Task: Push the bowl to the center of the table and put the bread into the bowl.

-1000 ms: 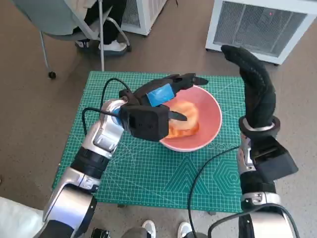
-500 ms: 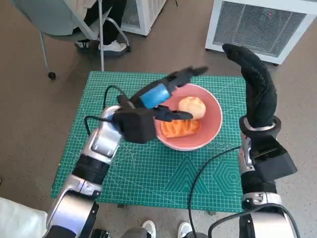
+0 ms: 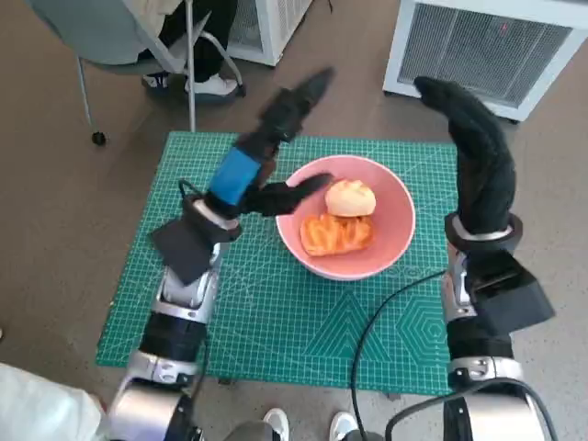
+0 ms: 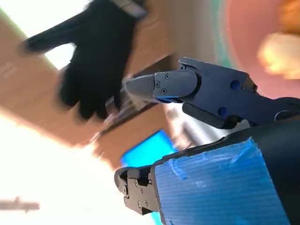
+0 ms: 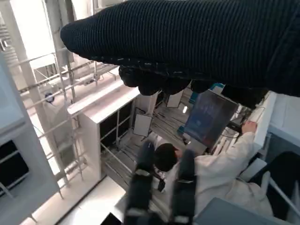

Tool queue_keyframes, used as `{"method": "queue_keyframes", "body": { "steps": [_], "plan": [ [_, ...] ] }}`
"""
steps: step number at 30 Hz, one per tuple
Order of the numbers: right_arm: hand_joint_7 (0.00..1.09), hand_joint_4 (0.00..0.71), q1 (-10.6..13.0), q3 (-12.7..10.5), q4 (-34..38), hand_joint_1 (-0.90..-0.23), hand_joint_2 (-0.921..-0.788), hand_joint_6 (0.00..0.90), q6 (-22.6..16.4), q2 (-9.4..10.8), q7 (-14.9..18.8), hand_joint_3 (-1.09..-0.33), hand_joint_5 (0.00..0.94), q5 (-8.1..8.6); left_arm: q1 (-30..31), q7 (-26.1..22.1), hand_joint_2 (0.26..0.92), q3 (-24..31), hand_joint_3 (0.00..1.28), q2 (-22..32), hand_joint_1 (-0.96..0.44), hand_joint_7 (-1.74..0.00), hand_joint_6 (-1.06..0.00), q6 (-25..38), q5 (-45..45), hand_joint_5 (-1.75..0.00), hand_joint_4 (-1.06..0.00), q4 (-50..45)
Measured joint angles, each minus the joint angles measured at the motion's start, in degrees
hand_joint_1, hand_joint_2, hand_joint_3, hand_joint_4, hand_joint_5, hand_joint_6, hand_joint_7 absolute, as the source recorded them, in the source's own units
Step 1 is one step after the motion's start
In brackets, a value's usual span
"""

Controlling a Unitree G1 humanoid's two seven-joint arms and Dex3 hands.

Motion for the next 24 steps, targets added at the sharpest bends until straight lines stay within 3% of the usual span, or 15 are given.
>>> {"method": "queue_keyframes", "body": {
  "steps": [5, 24],
  "plan": [
    [0.39, 0.367, 0.0, 0.2, -2.0, -0.571, -0.921, 0.171, 1.7, 0.1, 1.4, -0.794, 0.001, 1.87, 2.6, 1.2, 0.921, 1.2, 0.53, -1.2, -0.5, -0.75, -0.01, 0.9, -2.3, -0.02, -0.29, -4.9],
    [0.4, 0.378, 0.6, 0.3, -8.6, -0.602, -0.921, 0.189, 7.8, 0.1, 3.6, -0.761, 0.005, 4.09, 6.1, -0.6, 0.921, 3.3, 0.49, -1.0, -0.48, -0.75, 0.0, 3.4, -7.7, 0.0, -0.24, -9.8]
  ]
}}
